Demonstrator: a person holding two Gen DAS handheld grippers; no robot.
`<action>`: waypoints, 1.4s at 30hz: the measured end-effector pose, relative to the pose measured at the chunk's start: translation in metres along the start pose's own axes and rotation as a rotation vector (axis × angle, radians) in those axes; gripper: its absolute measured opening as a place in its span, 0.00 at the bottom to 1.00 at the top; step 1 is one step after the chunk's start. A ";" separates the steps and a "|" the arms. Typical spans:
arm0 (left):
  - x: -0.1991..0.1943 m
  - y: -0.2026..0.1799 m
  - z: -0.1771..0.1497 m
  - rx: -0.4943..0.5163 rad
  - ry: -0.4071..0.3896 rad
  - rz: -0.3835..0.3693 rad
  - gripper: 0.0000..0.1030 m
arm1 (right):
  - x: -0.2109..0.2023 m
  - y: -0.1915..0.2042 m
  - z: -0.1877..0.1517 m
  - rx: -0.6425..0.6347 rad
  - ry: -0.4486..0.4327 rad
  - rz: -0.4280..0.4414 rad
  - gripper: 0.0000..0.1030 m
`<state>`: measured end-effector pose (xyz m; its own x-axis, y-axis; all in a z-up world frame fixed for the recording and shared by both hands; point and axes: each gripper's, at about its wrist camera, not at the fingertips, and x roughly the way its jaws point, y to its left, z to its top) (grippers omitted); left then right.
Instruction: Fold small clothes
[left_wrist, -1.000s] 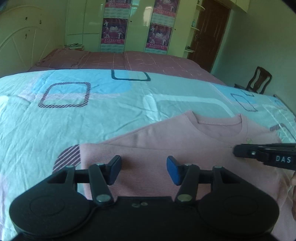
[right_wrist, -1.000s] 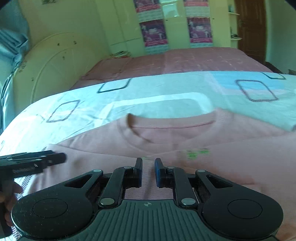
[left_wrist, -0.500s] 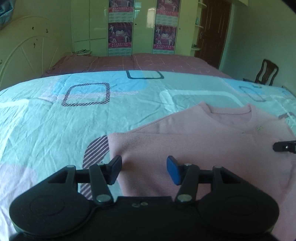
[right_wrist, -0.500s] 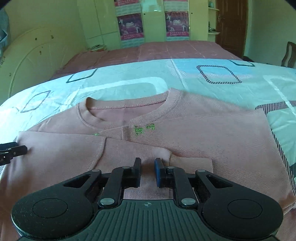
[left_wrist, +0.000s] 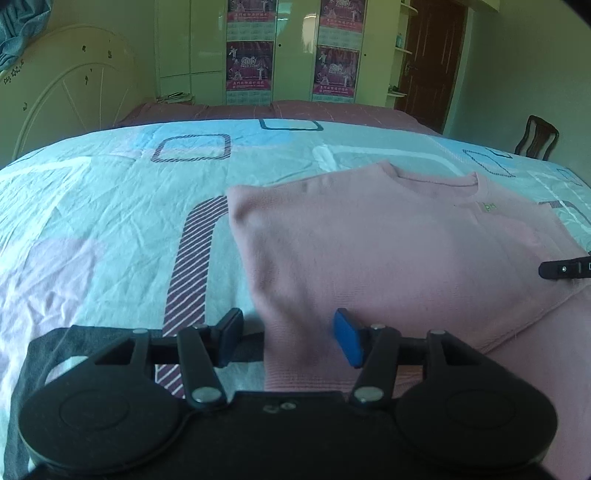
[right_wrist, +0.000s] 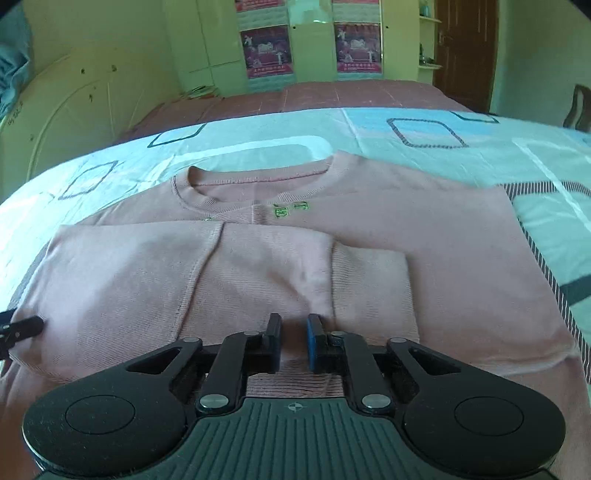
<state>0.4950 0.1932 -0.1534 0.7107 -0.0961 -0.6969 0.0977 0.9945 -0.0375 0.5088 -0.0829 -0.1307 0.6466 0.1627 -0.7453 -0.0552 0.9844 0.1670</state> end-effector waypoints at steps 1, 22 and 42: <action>-0.006 0.001 0.001 -0.024 -0.014 0.003 0.50 | -0.005 0.002 0.000 -0.005 -0.011 -0.004 0.06; -0.044 -0.041 -0.032 0.115 -0.001 -0.010 0.67 | -0.093 -0.010 -0.037 0.003 -0.130 -0.086 0.63; -0.149 -0.062 -0.105 0.005 0.013 0.092 0.13 | -0.204 -0.114 -0.128 0.076 -0.094 -0.015 0.63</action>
<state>0.3098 0.1501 -0.1224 0.7077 -0.0033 -0.7066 0.0353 0.9989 0.0307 0.2858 -0.2197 -0.0805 0.7157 0.1371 -0.6848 0.0111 0.9782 0.2075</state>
